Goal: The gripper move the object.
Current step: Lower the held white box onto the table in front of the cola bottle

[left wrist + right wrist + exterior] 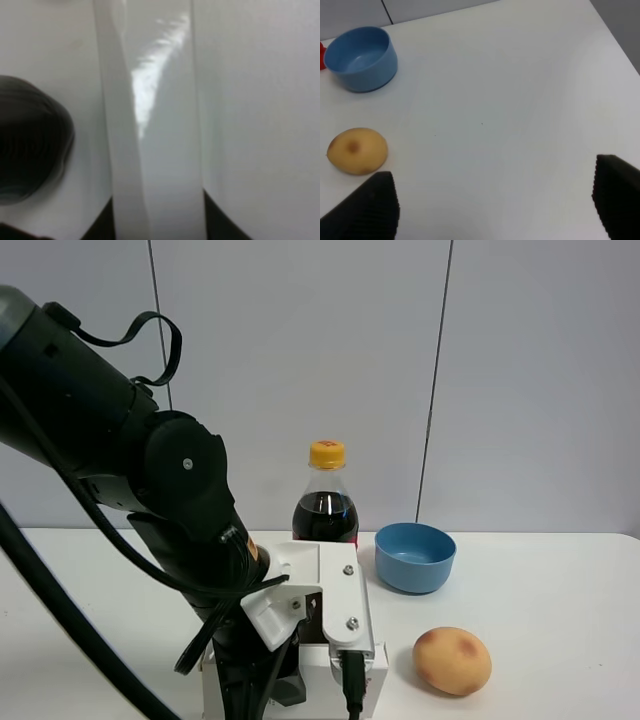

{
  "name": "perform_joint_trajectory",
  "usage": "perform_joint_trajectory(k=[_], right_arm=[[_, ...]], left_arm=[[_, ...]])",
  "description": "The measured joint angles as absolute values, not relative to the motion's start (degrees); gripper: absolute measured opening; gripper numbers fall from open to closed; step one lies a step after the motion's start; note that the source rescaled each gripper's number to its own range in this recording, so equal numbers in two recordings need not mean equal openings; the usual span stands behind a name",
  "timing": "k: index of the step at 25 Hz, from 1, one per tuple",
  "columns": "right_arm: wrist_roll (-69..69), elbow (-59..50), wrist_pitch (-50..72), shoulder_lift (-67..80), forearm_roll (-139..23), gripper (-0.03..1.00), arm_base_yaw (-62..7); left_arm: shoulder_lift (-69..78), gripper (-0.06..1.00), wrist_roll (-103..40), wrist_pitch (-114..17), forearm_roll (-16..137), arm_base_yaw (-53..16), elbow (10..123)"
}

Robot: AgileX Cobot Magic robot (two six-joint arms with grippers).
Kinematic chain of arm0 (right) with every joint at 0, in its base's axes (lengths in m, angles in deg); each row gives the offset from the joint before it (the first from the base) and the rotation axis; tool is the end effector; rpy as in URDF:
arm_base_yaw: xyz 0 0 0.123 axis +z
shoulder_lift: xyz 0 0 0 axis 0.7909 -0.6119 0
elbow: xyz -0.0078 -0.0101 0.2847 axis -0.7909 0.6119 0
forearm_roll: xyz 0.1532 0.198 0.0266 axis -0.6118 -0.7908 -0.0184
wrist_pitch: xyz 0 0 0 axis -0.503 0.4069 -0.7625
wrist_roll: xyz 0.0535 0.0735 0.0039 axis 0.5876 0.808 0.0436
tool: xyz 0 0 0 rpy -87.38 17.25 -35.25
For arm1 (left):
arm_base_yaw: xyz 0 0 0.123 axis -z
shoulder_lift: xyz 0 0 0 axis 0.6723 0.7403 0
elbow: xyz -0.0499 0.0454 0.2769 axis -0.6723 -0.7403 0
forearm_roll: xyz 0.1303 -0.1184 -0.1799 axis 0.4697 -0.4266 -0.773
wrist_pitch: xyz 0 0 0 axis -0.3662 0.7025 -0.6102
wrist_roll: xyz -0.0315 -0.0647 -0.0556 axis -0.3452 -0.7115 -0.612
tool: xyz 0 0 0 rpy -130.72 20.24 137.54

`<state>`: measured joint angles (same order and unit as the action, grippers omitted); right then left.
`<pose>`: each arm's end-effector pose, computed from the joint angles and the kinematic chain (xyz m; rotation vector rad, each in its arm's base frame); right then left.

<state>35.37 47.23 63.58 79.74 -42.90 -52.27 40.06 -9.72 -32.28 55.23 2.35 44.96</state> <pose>-0.0054 -0.0095 0.2761 0.2272 2.0373 -0.0078 0.2466 -0.2571 0.1325 1.8043 2.0070 -0.1837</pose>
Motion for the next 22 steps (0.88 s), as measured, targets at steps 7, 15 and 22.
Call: perform_joint_trajectory(k=[7, 15, 22], right_arm=[[35.4, 47.2, 63.6, 79.7, -42.9, 1.00, -52.3], [35.4, 47.2, 63.6, 79.7, -42.9, 1.00, -52.3], [35.4, 47.2, 63.6, 79.7, -42.9, 1.00, -52.3]], left_arm=[[40.7, 0.00, -7.1, -32.1, 54.2, 2.4, 45.0], [40.8, 0.00, -5.9, -32.8, 54.0, 2.4, 45.0], [40.8, 0.00, -5.8, -33.6, 54.0, 2.4, 45.0]])
